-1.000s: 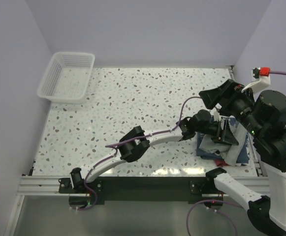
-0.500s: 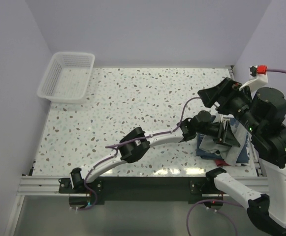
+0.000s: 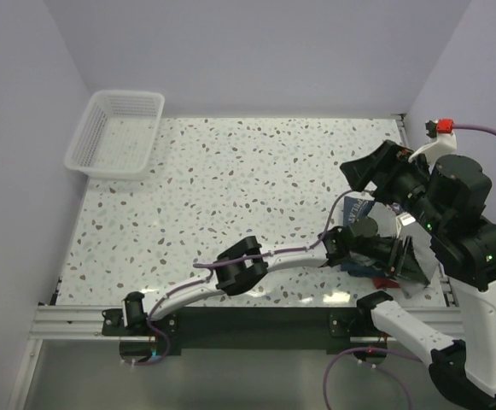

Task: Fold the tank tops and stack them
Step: Neatly place the folded tank top to the corner

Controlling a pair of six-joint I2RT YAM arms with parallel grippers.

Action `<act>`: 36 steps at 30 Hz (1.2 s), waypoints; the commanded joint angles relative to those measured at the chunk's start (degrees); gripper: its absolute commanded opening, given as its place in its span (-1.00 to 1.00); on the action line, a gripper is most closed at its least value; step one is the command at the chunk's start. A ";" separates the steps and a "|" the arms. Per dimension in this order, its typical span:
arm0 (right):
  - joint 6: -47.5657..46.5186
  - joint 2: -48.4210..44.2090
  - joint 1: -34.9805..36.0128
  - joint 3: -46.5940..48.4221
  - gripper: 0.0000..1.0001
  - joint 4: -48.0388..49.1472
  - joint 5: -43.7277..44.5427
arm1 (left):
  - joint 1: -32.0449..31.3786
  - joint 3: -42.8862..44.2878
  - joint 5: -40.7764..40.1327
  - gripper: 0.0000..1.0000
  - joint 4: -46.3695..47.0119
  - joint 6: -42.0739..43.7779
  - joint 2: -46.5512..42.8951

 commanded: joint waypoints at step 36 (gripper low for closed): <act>-4.38 -0.33 0.16 -17.05 0.70 12.00 -1.65 | 23.51 -81.29 -29.44 0.24 -11.80 31.39 -72.70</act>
